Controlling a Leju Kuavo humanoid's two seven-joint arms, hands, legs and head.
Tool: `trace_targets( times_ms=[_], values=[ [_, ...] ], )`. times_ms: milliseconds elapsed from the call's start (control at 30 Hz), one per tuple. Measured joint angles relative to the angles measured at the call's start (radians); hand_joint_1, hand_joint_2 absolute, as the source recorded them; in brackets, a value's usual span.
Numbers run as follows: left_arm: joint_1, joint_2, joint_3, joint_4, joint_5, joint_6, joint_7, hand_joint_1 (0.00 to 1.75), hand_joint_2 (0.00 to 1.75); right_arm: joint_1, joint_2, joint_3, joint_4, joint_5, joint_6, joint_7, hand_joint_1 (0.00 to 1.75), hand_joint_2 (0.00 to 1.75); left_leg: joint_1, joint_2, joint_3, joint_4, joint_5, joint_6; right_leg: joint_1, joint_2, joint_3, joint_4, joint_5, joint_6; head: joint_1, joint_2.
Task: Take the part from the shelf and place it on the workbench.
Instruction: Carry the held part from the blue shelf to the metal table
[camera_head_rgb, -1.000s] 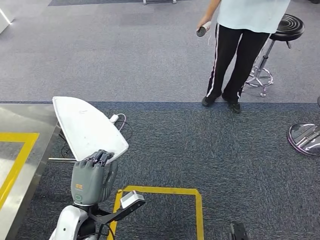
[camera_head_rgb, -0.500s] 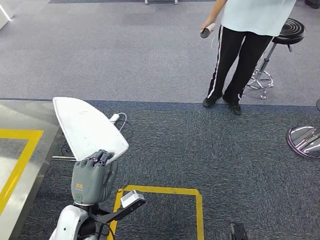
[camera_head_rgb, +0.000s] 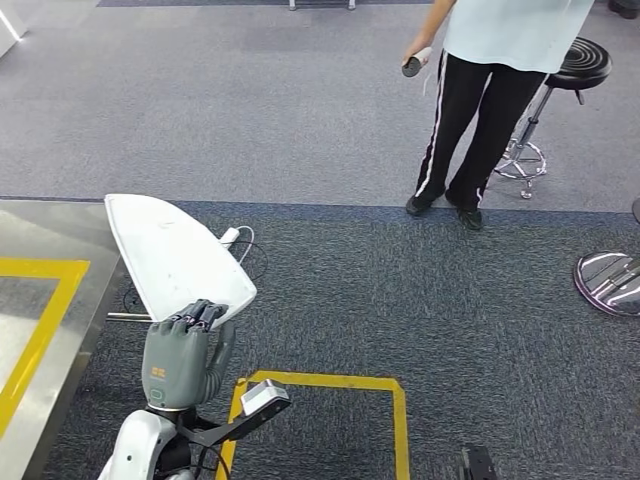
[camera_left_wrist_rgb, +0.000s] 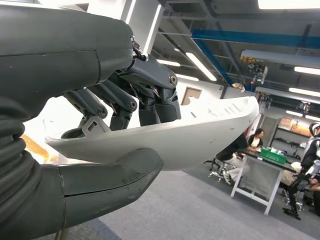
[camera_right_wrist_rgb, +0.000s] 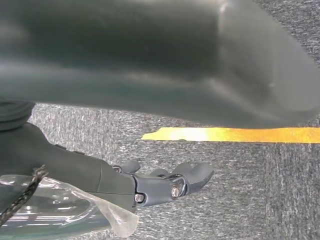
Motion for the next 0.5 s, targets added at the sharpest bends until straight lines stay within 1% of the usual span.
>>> trace_targets(
  times_ms=[100, 167, 200, 233, 267, 300, 333, 367, 400, 433, 467, 500],
  values=[
    [0.000, 0.000, 0.001, 0.000, 0.000, 0.000, 0.000, 1.75, 1.75, 0.000, 0.000, 0.000, 0.000, 0.000, 0.000, 0.000, 0.00, 0.00, -0.003, 0.000, -0.001, 0.005, -0.004, 0.010, -0.003, 0.000, 0.003, -0.002, -0.001, 0.008, 0.000, 0.000],
    [0.000, 0.000, 0.001, 0.000, 0.000, 0.000, 0.000, 1.75, 1.75, 0.000, 0.000, 0.000, 0.000, 0.000, 0.000, 0.000, 0.00, 0.00, -0.005, 0.000, 0.000, -0.003, -0.005, 0.021, -0.004, -0.001, 0.006, 0.001, 0.009, 0.019, 0.000, 0.000],
    [0.000, 0.000, 0.001, 0.000, 0.000, 0.000, 0.000, 1.75, 1.75, 0.001, 0.000, 0.000, 0.000, 0.001, 0.000, 0.000, 0.00, 0.00, -0.004, 0.000, 0.005, -0.011, -0.002, 0.028, -0.004, -0.001, 0.005, 0.005, 0.013, 0.025, 0.000, 0.000],
    [0.001, 0.000, 0.001, 0.000, 0.000, -0.001, 0.000, 1.75, 1.75, 0.001, 0.000, 0.000, 0.000, 0.002, 0.000, 0.000, 0.00, 0.00, -0.002, 0.000, 0.012, -0.020, 0.000, 0.033, -0.004, -0.002, 0.001, 0.015, 0.013, 0.028, 0.000, 0.000],
    [0.001, -0.001, 0.002, 0.000, 0.000, -0.001, 0.000, 1.75, 1.75, 0.001, 0.000, -0.001, 0.000, 0.003, 0.000, -0.001, 0.00, 0.00, 0.001, 0.001, 0.020, -0.026, 0.002, 0.037, -0.004, -0.002, -0.009, 0.035, 0.001, 0.030, 0.002, 0.000],
    [0.001, -0.002, 0.002, 0.000, 0.000, -0.001, 0.000, 1.75, 1.75, 0.000, 0.000, -0.001, 0.000, 0.004, 0.000, -0.001, 0.00, 0.00, 0.003, 0.001, 0.026, -0.030, 0.004, 0.039, -0.004, -0.001, -0.029, 0.071, -0.023, 0.030, 0.004, 0.000],
    [0.001, -0.002, 0.002, 0.000, 0.000, -0.002, 0.000, 1.75, 1.75, -0.001, 0.000, -0.002, 0.000, 0.005, 0.000, -0.001, 0.00, 0.00, 0.003, 0.001, 0.028, -0.032, 0.003, 0.041, -0.003, -0.001, -0.057, 0.126, -0.052, 0.030, 0.005, 0.000],
    [0.002, -0.003, 0.002, 0.000, 0.000, -0.002, 0.000, 1.75, 1.75, -0.001, 0.000, -0.002, 0.000, 0.006, 0.000, -0.001, 0.00, 0.00, 0.002, 0.001, 0.028, -0.031, 0.002, 0.042, -0.003, 0.000, -0.091, 0.188, -0.081, 0.033, 0.006, 0.000],
    [0.003, -0.003, 0.002, 0.000, 0.000, -0.003, 0.000, 1.75, 1.75, 0.001, 0.000, -0.003, 0.000, 0.007, 0.000, -0.001, 0.00, 0.00, 0.002, 0.001, 0.030, -0.031, 0.000, 0.042, -0.004, 0.000, -0.123, 0.238, -0.099, 0.036, 0.006, 0.000],
    [0.004, -0.003, 0.002, 0.000, 0.000, -0.003, 0.000, 1.75, 1.75, 0.003, 0.000, -0.003, 0.000, 0.008, 0.000, -0.001, 0.00, 0.00, 0.002, 0.000, 0.032, -0.031, -0.002, 0.041, -0.004, -0.001, -0.141, 0.260, -0.098, 0.037, 0.006, 0.000],
    [0.004, -0.003, 0.002, 0.000, 0.001, -0.003, 0.000, 1.75, 1.75, 0.005, 0.000, -0.003, 0.000, 0.009, 0.000, -0.001, 0.00, 0.00, 0.003, -0.001, 0.037, -0.030, -0.006, 0.038, -0.005, -0.001, -0.141, 0.244, -0.077, 0.039, 0.006, 0.000],
    [0.005, -0.003, 0.002, 0.000, 0.001, -0.003, 0.001, 1.75, 1.75, 0.005, 0.000, -0.003, 0.000, 0.009, 0.000, -0.001, 0.00, 0.00, 0.005, -0.002, 0.044, -0.030, -0.012, 0.033, -0.007, -0.001, -0.121, 0.190, -0.037, 0.041, 0.006, 0.000]
  ],
)
